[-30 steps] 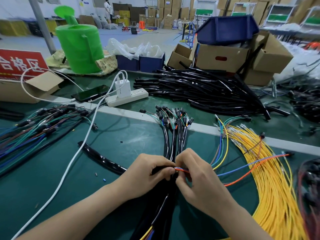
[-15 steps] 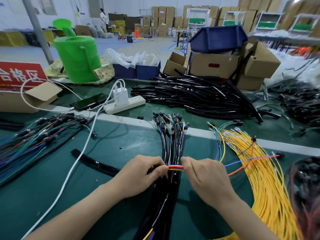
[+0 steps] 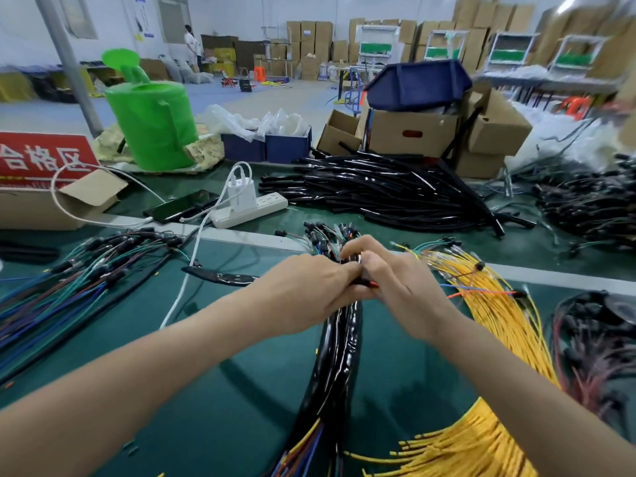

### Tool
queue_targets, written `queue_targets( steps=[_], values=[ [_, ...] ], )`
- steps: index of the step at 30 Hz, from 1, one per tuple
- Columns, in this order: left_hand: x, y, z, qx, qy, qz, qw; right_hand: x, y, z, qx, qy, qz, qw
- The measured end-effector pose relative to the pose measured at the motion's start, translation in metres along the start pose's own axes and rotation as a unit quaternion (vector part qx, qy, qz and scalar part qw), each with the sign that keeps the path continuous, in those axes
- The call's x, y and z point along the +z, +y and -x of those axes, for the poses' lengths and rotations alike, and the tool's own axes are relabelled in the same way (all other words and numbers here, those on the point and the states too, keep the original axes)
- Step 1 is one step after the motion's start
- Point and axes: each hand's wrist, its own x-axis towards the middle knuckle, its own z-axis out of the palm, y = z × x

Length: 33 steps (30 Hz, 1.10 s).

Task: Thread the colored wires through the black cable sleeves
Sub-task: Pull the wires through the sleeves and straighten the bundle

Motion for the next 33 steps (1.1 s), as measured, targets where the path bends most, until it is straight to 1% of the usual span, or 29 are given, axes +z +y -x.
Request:
queue_targets(
  steps=[2, 3, 5, 7, 9, 12, 16, 18, 20, 22, 24, 26, 28, 30, 33],
  values=[
    [-0.008, -0.007, -0.001, -0.021, 0.030, 0.010, 0.999, 0.000, 0.010, -0.001, 0.021, 0.047, 0.054, 0.997],
    [-0.011, -0.011, 0.000, -0.032, 0.047, 0.012, 0.998, 0.000, 0.017, -0.001, 0.047, 0.071, 0.040, 0.996],
    [-0.012, -0.018, 0.004, -0.045, 0.077, 0.003, 0.996, -0.001, 0.030, -0.003, 0.103, 0.110, -0.045, 0.988],
    [-0.011, -0.024, 0.008, -0.058, 0.091, -0.017, 0.994, 0.000, 0.033, -0.005, 0.120, 0.118, -0.117, 0.979],
    [-0.014, -0.028, 0.009, -0.086, 0.103, -0.029, 0.991, 0.006, 0.030, -0.007, 0.095, 0.107, -0.146, 0.979],
    [-0.020, -0.034, 0.009, -0.126, 0.104, -0.034, 0.986, 0.015, 0.023, -0.010, 0.072, 0.100, -0.130, 0.984],
    [-0.022, -0.028, 0.013, -0.132, 0.091, -0.026, 0.987, 0.011, 0.023, -0.020, 0.107, 0.117, -0.115, 0.981],
    [-0.024, -0.028, 0.015, -0.136, 0.099, -0.008, 0.986, 0.006, 0.022, -0.024, 0.102, 0.107, -0.105, 0.983],
    [-0.029, -0.032, 0.015, -0.147, 0.113, 0.006, 0.983, -0.003, 0.020, -0.028, 0.053, 0.070, -0.069, 0.994],
    [-0.035, -0.036, 0.014, -0.165, 0.119, 0.008, 0.979, -0.014, 0.018, -0.033, 0.029, -0.010, -0.070, 0.997],
    [-0.038, -0.038, 0.012, -0.174, 0.120, 0.006, 0.977, -0.025, 0.017, -0.040, 0.037, -0.092, -0.112, 0.989],
    [-0.042, -0.037, 0.011, -0.176, 0.124, 0.011, 0.977, -0.033, 0.017, -0.046, 0.044, -0.125, -0.142, 0.981],
    [-0.048, -0.036, 0.009, -0.172, 0.140, 0.019, 0.975, -0.043, 0.013, -0.050, 0.047, -0.126, -0.150, 0.980],
    [-0.056, -0.035, 0.007, -0.168, 0.160, 0.027, 0.972, -0.053, 0.002, -0.056, 0.056, -0.112, -0.135, 0.983],
    [-0.062, -0.030, 0.006, -0.153, 0.164, 0.038, 0.974, -0.067, -0.016, -0.068, 0.108, -0.057, -0.078, 0.989]
  ],
)
